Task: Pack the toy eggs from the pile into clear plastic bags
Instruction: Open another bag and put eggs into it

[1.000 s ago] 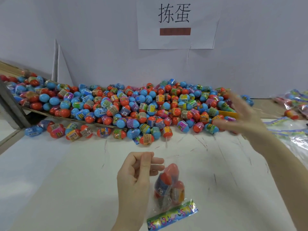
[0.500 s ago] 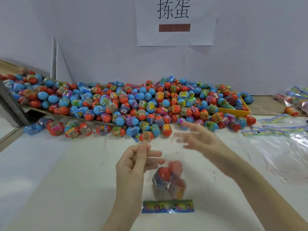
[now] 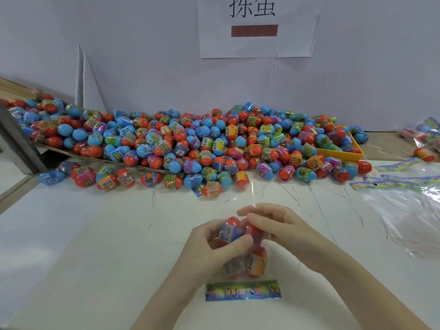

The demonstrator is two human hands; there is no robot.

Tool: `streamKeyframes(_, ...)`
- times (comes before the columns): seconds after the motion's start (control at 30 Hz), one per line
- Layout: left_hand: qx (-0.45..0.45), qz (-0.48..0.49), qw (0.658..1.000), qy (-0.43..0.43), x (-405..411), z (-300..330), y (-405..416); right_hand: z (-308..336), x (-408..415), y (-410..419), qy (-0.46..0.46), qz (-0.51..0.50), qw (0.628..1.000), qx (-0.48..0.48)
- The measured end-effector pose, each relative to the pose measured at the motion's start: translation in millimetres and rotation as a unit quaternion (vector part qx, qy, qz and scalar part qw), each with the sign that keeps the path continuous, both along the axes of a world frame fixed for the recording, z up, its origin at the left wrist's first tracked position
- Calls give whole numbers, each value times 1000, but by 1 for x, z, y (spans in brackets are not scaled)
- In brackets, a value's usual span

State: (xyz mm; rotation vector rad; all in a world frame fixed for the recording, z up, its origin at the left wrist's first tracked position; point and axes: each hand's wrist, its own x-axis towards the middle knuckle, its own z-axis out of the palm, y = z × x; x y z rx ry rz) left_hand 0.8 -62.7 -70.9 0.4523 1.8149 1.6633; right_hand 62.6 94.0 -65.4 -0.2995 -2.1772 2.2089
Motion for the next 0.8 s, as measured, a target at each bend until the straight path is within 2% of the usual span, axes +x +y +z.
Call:
streamKeyframes(0.13, 29, 66, 997, 24, 1, -6, 1, -2, 5, -5, -26, 27, 999, 35)
streamKeyframes(0.4, 46, 51, 997, 34, 5, -9, 0, -2, 8, -7, -48, 1, 998, 36)
streamKeyframes(0.7, 47, 48, 997, 43, 6, -4, -1, 4, 12, -6, -30, 4, 999, 39)
streamKeyframes(0.8, 74, 65, 994, 52, 4, -2, 0, 4, 12, -7, -19, -11, 999, 23)
